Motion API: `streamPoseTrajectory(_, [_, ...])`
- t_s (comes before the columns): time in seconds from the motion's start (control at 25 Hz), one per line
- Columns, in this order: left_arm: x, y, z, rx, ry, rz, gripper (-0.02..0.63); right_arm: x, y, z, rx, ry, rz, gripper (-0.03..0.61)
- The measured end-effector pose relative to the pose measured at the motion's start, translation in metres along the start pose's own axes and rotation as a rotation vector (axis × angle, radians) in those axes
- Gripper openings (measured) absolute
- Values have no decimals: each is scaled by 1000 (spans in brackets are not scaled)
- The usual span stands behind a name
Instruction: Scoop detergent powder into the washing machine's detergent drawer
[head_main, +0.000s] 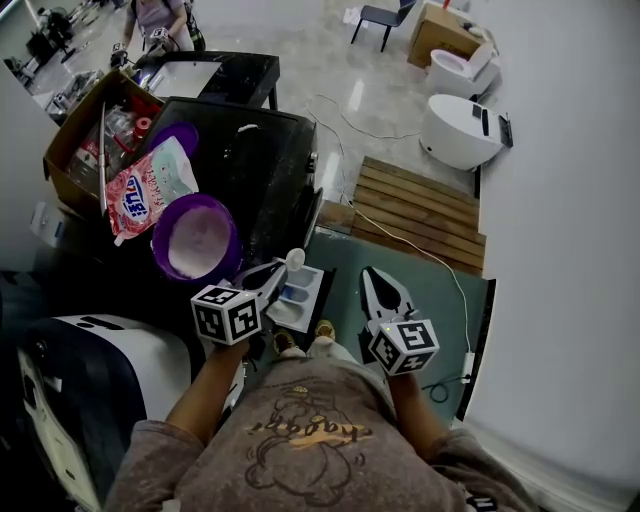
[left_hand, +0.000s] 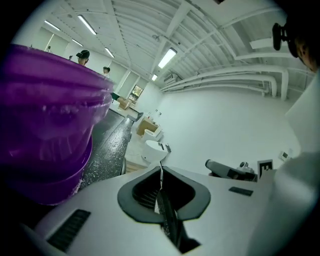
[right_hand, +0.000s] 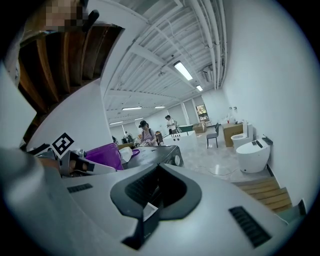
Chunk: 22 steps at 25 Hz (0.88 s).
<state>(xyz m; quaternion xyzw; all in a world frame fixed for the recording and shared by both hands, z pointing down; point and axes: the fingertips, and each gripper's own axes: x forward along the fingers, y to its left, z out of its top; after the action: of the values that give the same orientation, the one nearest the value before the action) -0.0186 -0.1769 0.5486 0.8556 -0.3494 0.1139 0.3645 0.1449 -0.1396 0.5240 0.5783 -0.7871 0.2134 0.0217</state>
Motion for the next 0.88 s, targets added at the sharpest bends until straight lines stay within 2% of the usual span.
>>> streamPoseTrajectory(0.24, [9,16,-28,28,60,59,26,6,1,-4,-1,16,23,2])
streamPoseTrajectory(0.4, [16,21,-36,79,92,85,26,7,-3,-4,-1,23,24,2])
streamPoseTrajectory(0.88, [30,24,-58,343,231,155,25,11,1,-8,-9,39,46,2])
